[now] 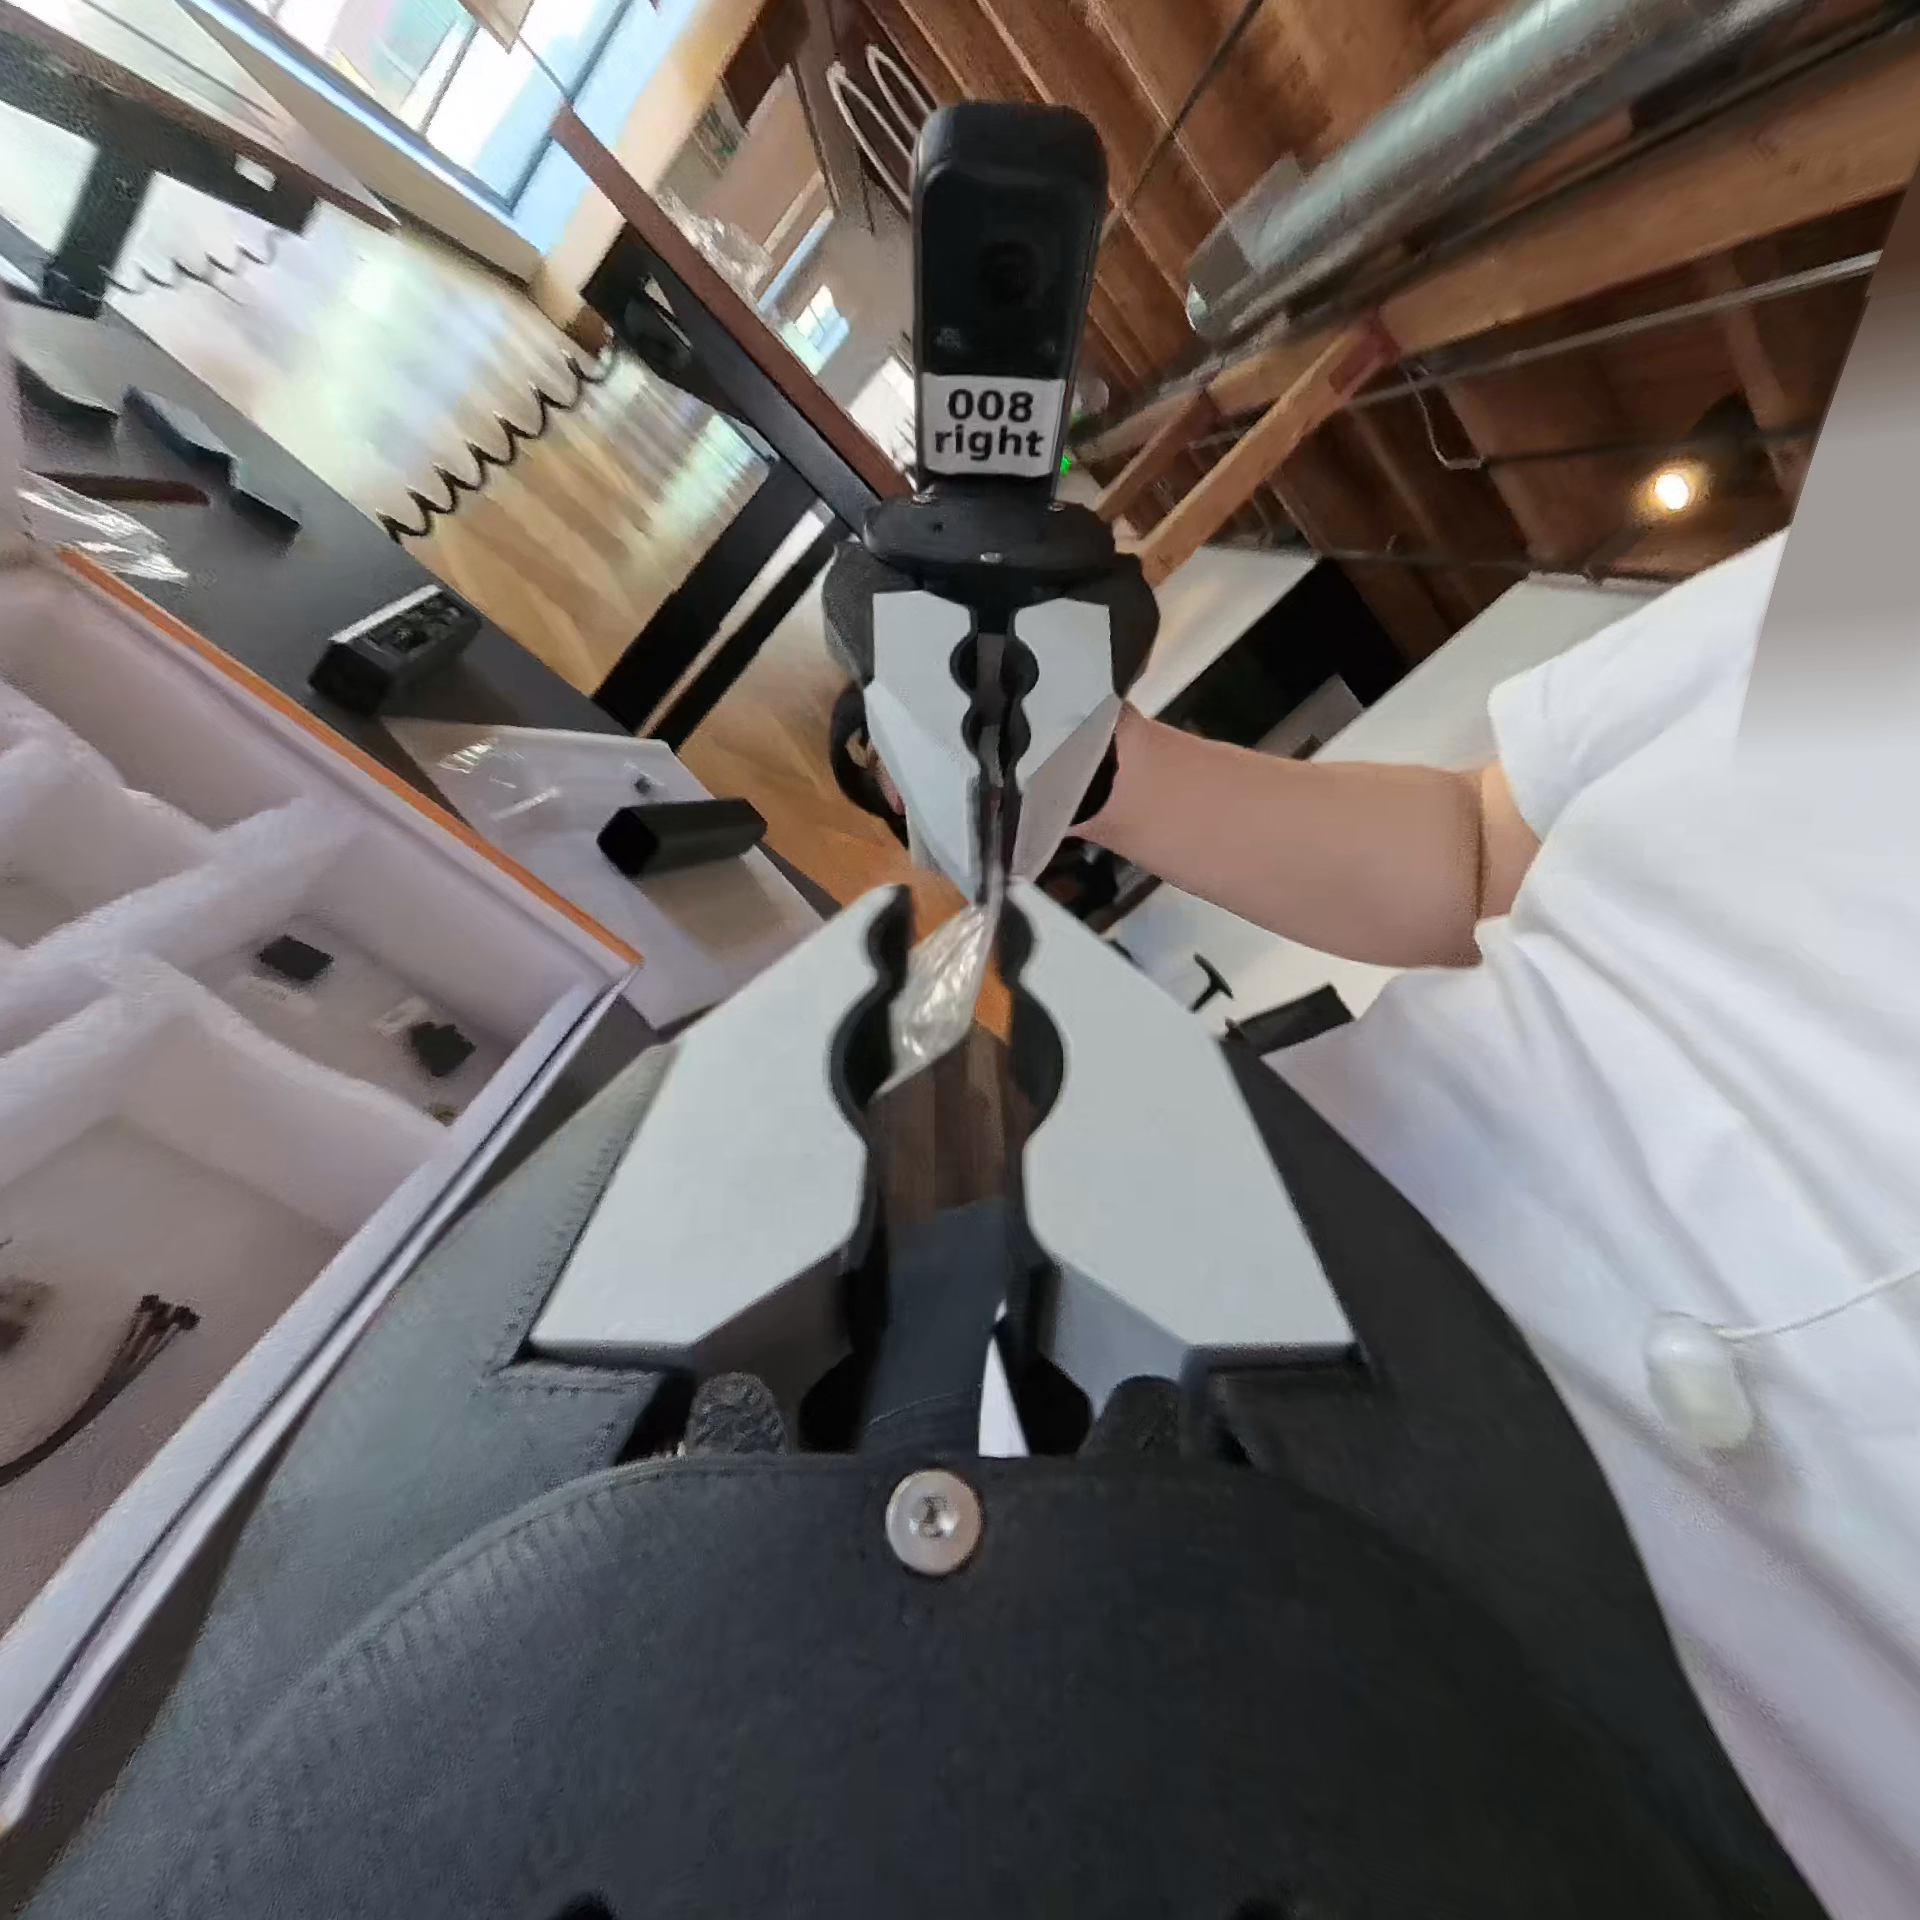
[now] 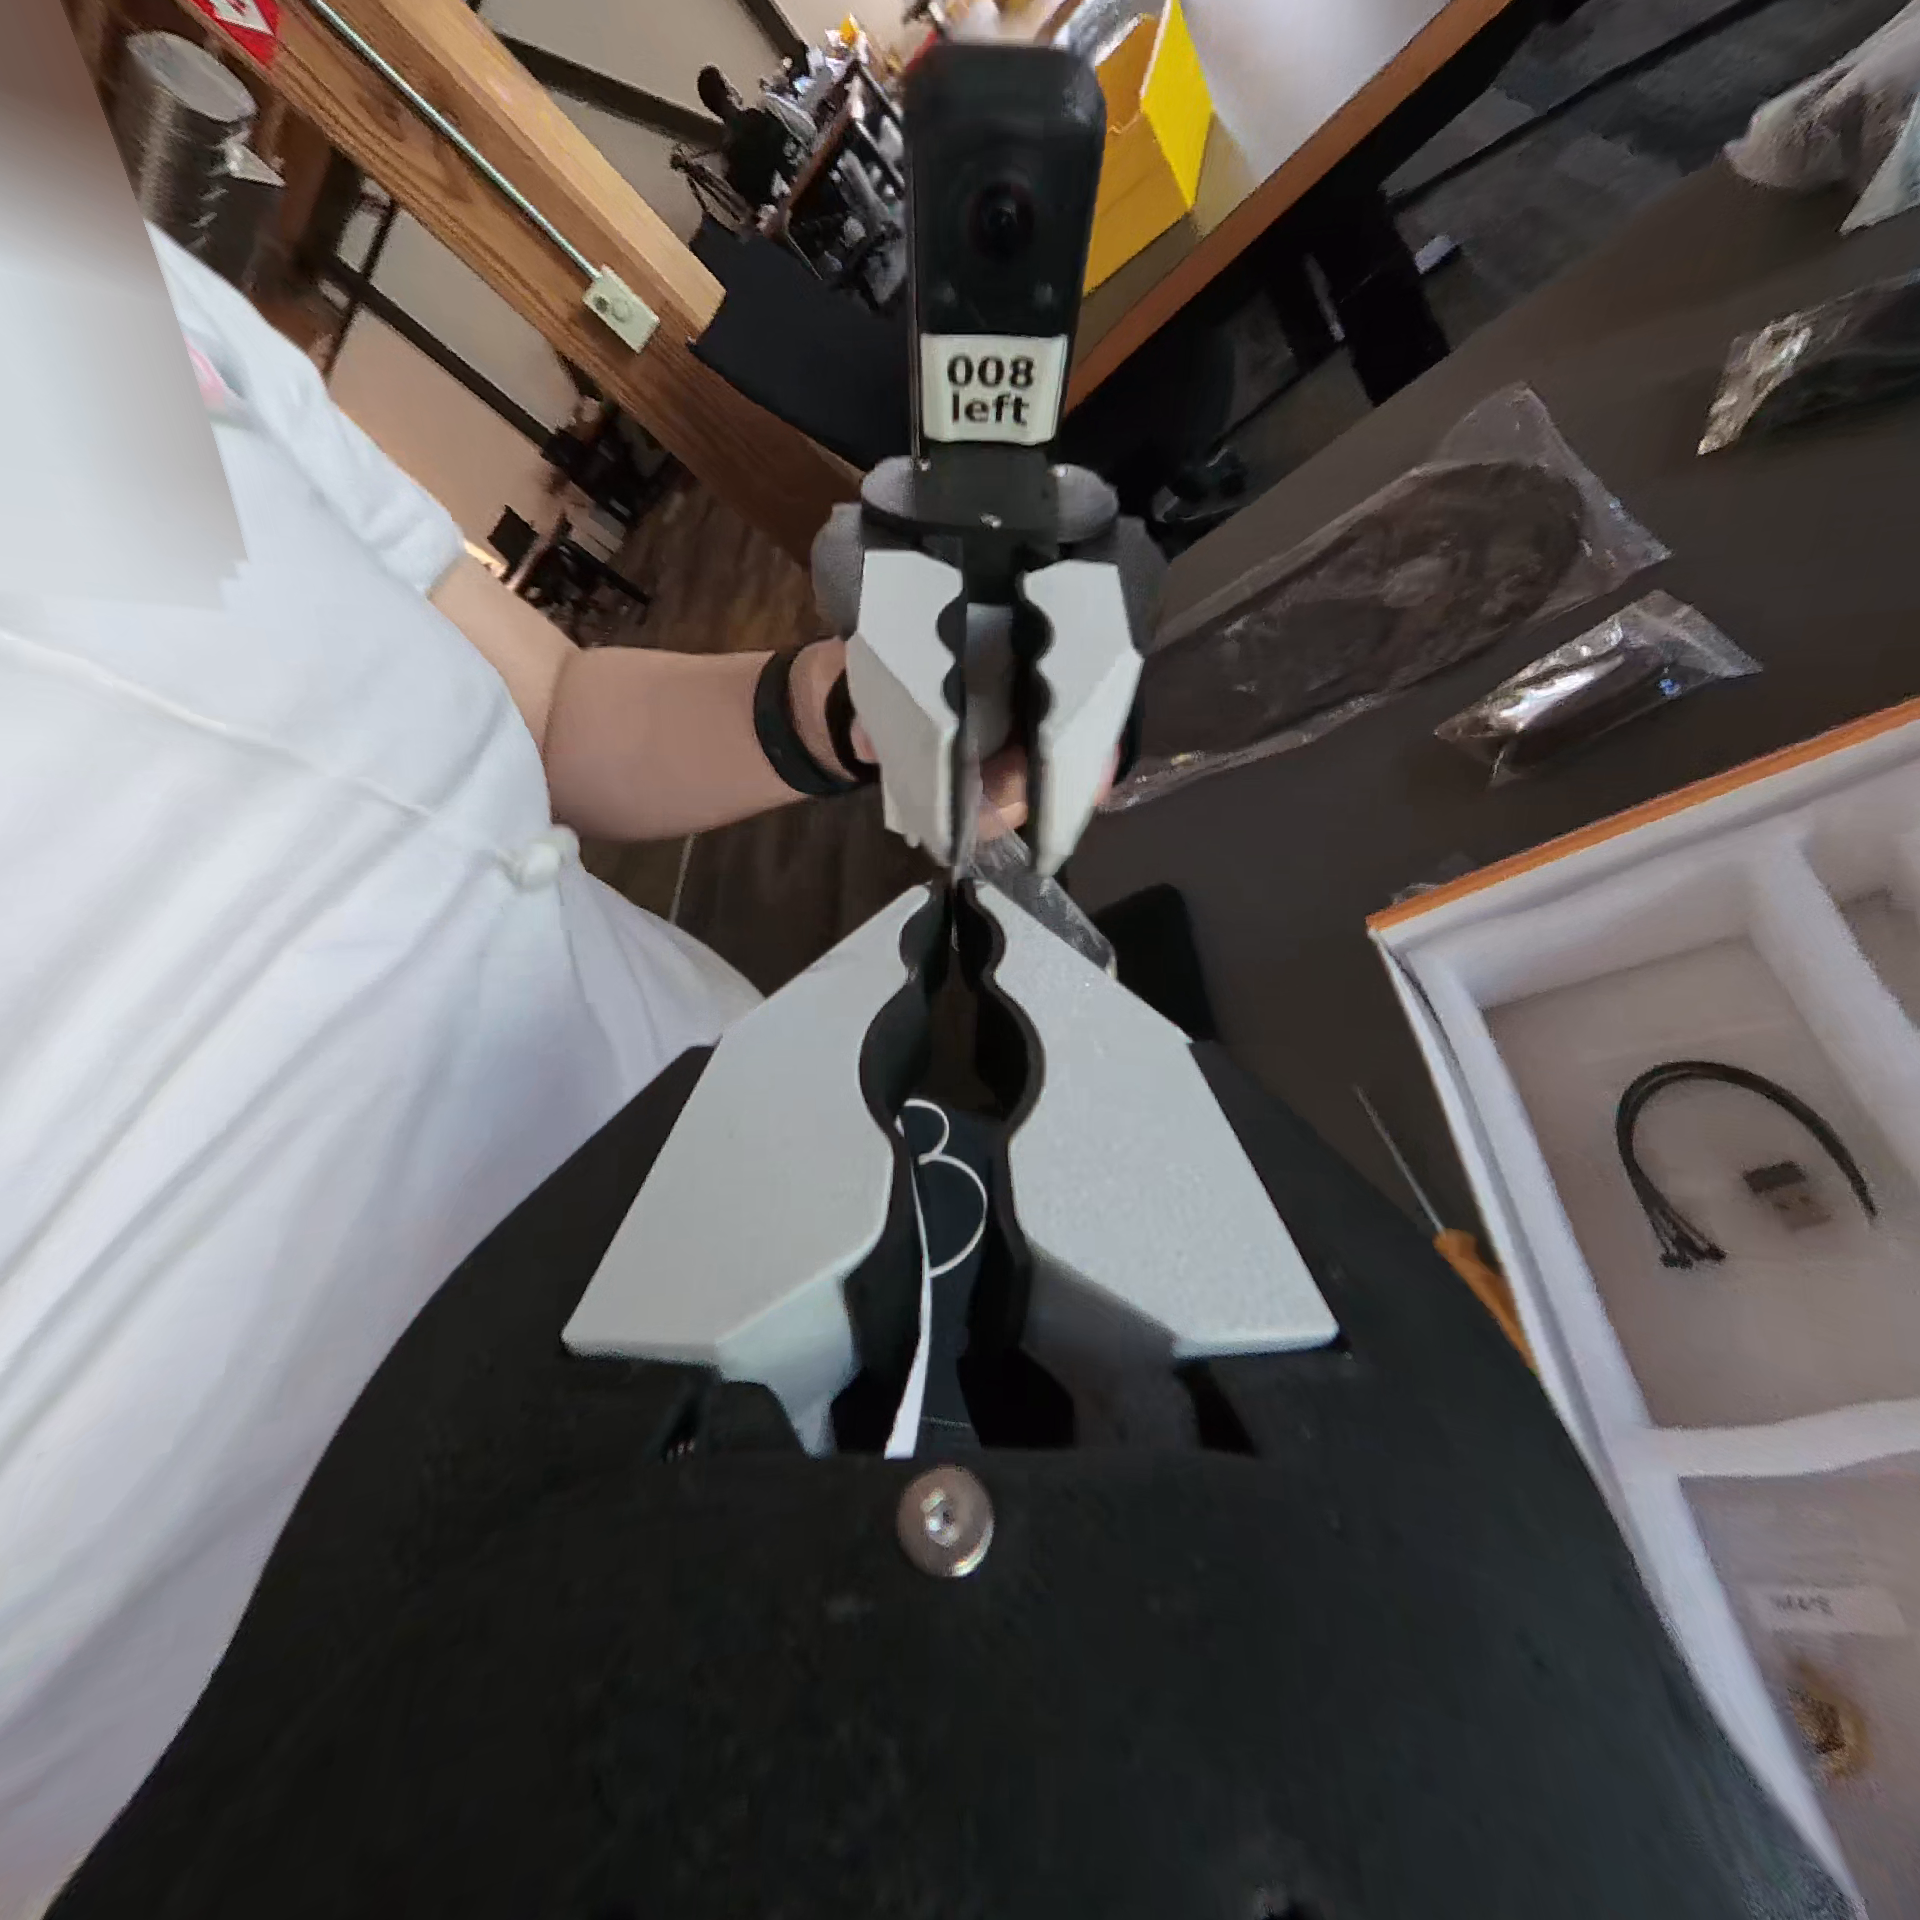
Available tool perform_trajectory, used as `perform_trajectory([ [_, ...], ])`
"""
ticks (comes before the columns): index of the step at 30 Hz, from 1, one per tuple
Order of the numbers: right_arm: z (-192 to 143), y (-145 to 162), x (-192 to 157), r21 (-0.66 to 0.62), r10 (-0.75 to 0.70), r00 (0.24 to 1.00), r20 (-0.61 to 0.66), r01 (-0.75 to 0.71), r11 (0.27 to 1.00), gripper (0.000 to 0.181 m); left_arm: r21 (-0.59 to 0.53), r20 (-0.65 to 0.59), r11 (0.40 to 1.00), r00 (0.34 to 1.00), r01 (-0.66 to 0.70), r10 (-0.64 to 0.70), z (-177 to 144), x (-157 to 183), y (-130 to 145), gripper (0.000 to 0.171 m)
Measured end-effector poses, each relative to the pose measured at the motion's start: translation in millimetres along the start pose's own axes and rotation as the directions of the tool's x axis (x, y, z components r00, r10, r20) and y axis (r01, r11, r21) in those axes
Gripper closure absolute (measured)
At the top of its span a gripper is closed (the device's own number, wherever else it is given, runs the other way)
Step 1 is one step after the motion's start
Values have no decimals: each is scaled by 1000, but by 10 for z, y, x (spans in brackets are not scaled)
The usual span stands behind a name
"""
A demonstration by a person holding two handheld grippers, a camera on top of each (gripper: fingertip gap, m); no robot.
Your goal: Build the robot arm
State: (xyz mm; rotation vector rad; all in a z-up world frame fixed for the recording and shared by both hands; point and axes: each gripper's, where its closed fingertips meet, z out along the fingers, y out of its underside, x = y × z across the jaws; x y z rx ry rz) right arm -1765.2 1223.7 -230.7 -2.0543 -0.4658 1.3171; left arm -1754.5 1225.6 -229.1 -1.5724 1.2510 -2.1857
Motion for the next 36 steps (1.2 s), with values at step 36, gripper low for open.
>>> perform_trajectory([
  [36, -795, 686, 866, 365, 367, 929, -44, -327, 872, 181, -73, 265, 976, 948, 204, -178, -255, -763, 280, 157],
])
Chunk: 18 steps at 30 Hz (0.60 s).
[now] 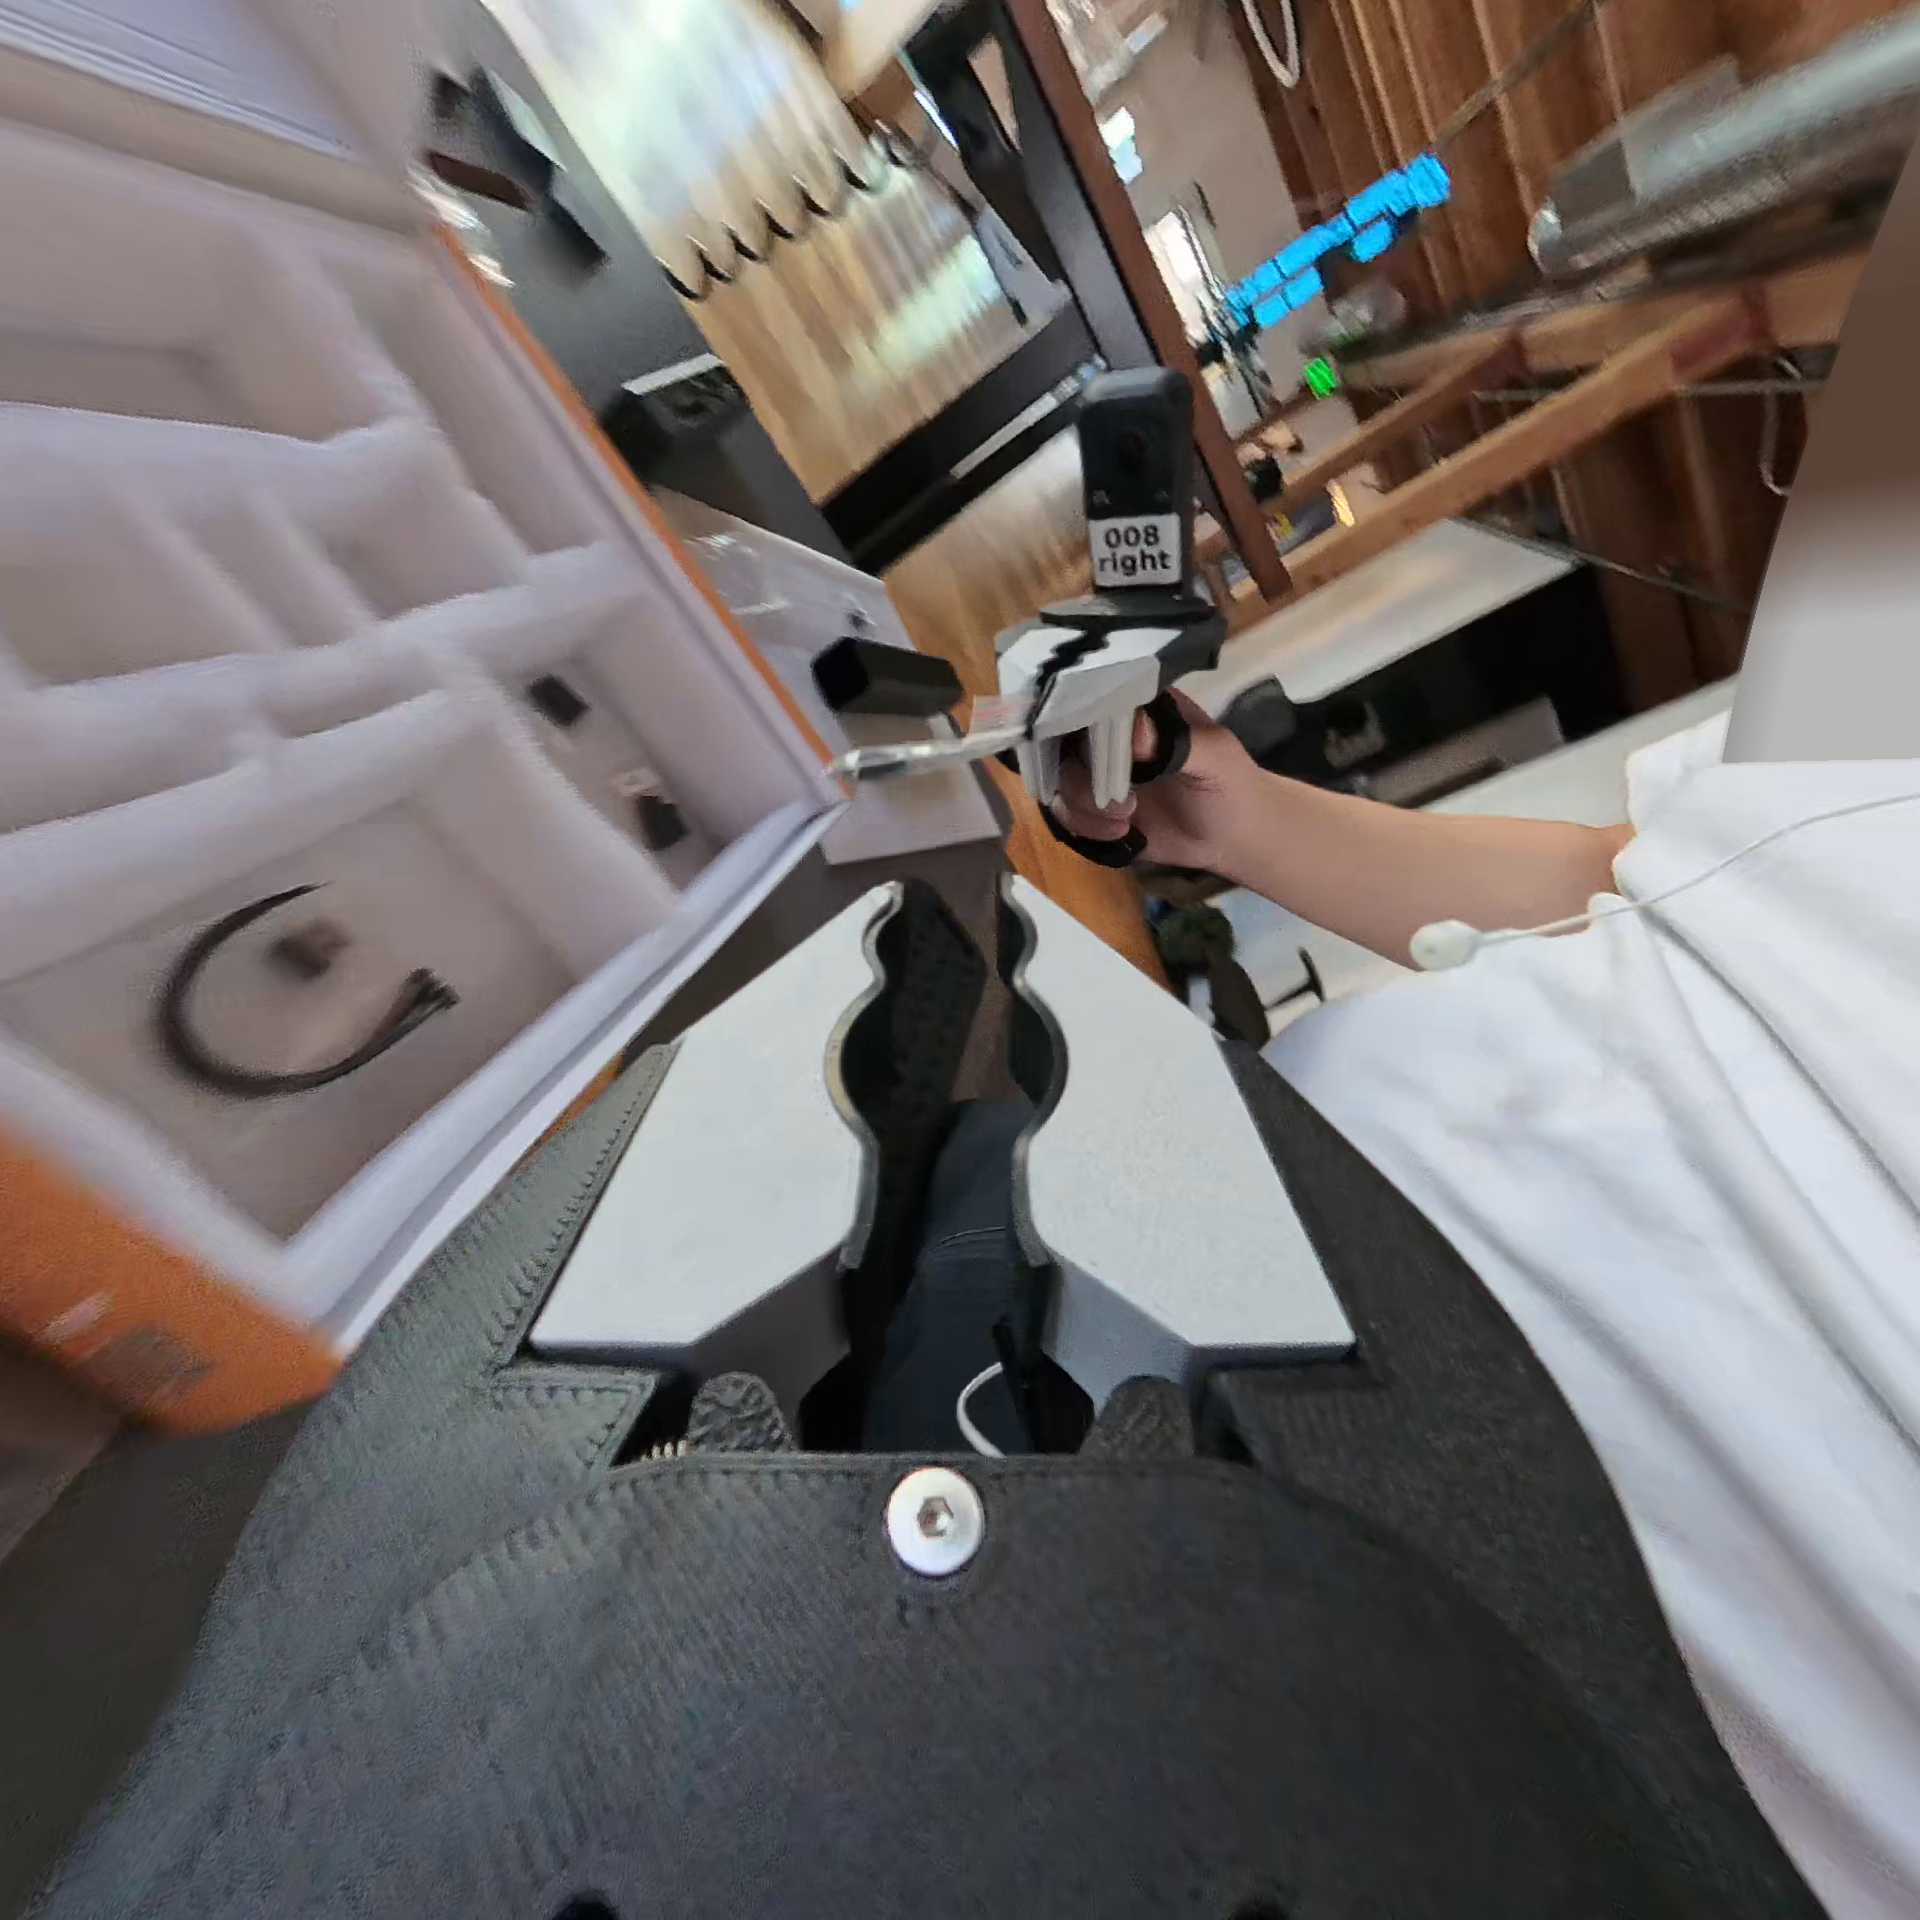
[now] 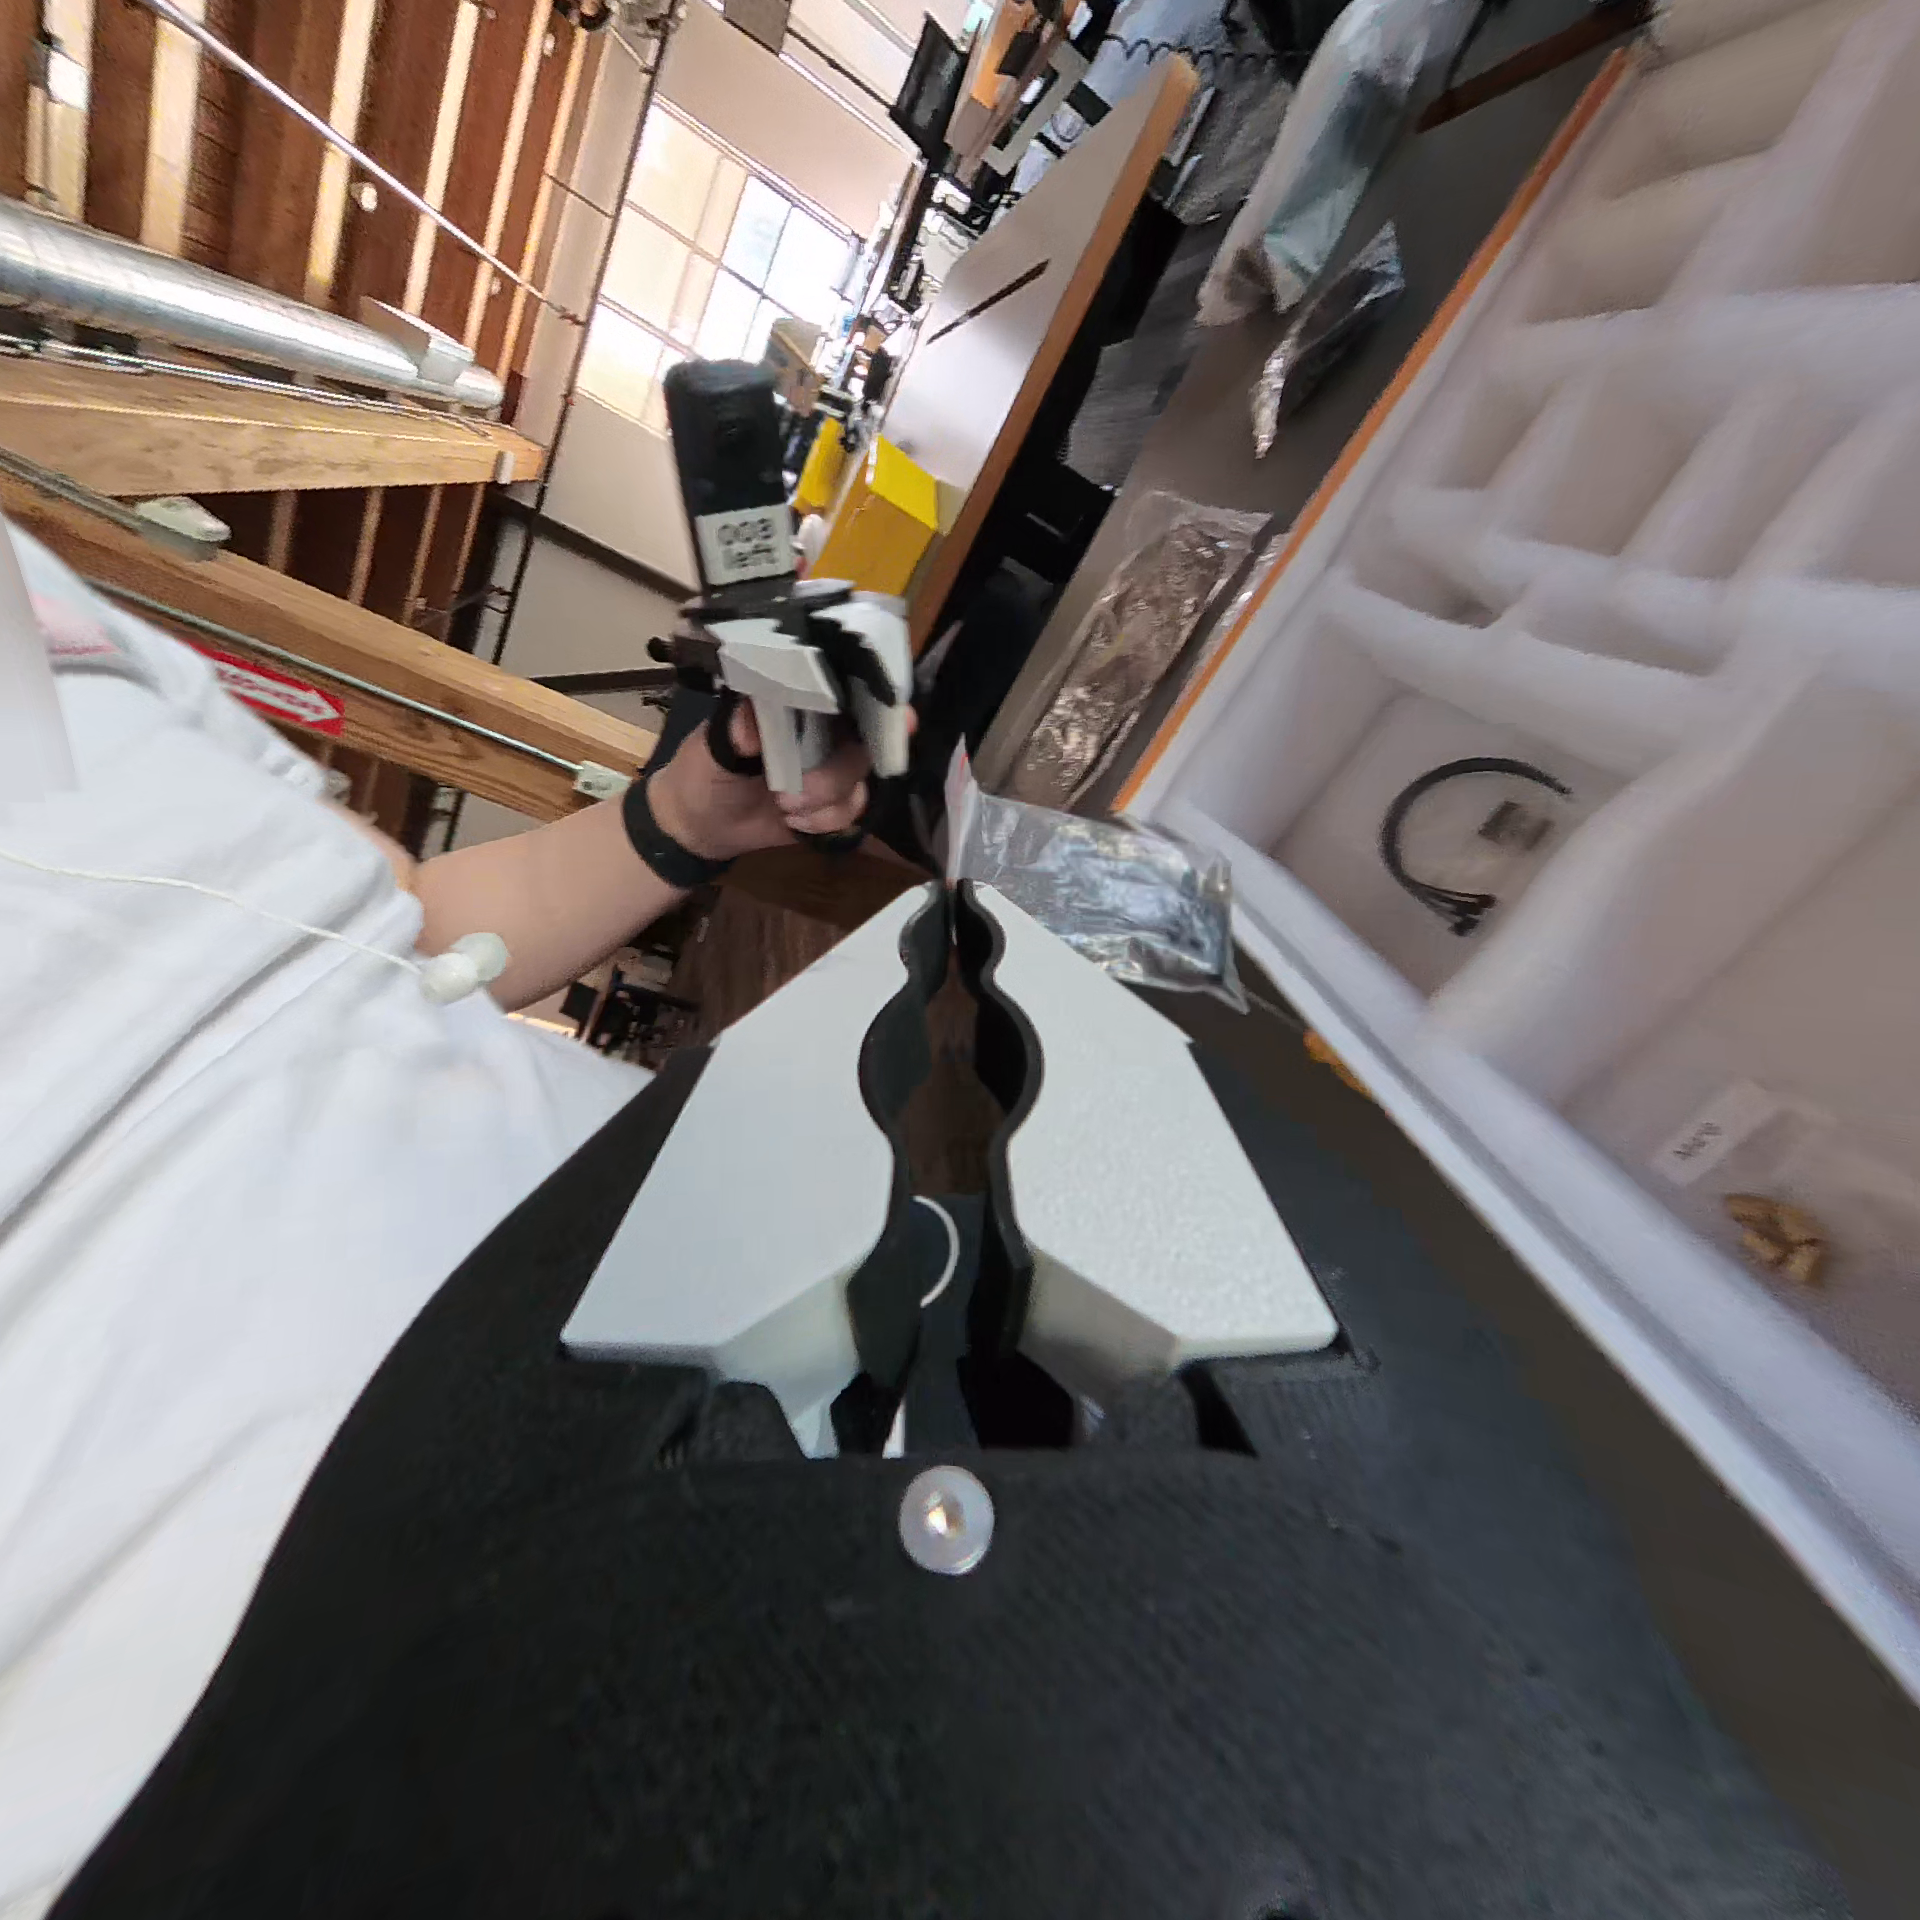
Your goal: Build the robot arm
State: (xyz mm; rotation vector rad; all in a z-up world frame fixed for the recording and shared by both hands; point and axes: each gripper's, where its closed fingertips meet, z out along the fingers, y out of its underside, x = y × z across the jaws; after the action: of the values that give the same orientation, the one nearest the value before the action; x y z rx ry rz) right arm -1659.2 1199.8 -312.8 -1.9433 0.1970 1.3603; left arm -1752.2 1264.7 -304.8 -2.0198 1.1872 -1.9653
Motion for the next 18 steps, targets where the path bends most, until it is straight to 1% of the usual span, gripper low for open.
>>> perform_trajectory([
  [3, 8, -129, 203, 23, 45, 999, -21, -45, 999, 180, 49, 71, 999, 997, 22, -26, -281, -160, 3, 158],
  [7, -57, -271, 496, -18, 21, 993, -119, -23, 1000, 180, 93, 107, 995, 993, 36, -46, -430, -263, 23, 157],
  [10, -203, -489, 655, -11, 1, 984, -176, -3, 1000, 180, 105, 94, 994, 994, 41, -51, -420, -268, 32, 158],
  [11, -242, -520, 720, -25, -14, 979, -202, 10, 1000, 180, 100, 90, 994, 995, 43, -52, -403, -270, 45, 158],
  [14, -266, -437, 903, -145, -68, 964, -259, 30, 989, 180, 72, 81, 996, 995, 55, -60, -334, -288, 96, 159],
  [15, -251, -410, 949, -168, -77, 961, -266, 33, 985, 180, 63, 75, 996, 995, 61, -65, -306, -290, 105, 159],
  [16, -232, -397, 983, -177, -78, 961, -266, 31, 984, 180, 55, 69, 996, 995, 68, -72, -277, -288, 110, 159],
  [18, -191, -425, 1034, -157, -62, 964, -257, 21, 987, 180, 38, 58, 996, 995, 82, -84, -216, -284, 110, 159],
])
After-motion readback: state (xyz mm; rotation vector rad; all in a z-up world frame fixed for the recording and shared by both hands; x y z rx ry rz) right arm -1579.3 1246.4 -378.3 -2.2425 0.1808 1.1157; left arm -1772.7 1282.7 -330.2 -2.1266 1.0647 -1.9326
